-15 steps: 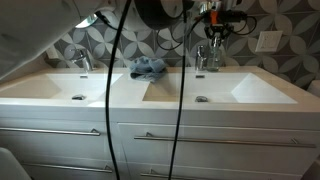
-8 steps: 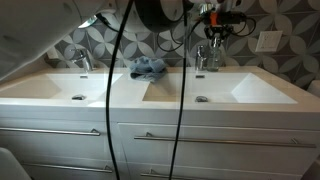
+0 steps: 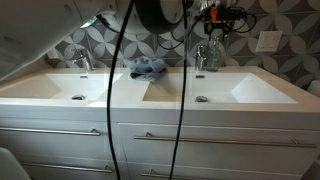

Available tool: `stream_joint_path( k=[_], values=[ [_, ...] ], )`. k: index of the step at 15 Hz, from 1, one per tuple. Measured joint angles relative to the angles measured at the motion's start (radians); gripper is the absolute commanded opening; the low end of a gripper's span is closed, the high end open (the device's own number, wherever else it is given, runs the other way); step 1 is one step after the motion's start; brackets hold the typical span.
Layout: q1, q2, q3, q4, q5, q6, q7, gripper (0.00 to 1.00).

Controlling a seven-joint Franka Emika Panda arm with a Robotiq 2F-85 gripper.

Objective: Move the clear bottle from the left side of the right tap and move it to the right of the right tap

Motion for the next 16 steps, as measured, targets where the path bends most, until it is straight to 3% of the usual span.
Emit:
stream_joint_path(
  k=[5, 13, 16],
  values=[
    [-0.001, 0.012, -0.002, 0.046, -0.010, -0.053, 0.006, 1.00],
    [-0.012, -0.095, -0.037, 0.045, -0.046, -0.443, 0.025, 1.00],
    [0.003, -0.108, -0.038, 0.045, -0.063, -0.540, 0.021, 1.00]
  ],
)
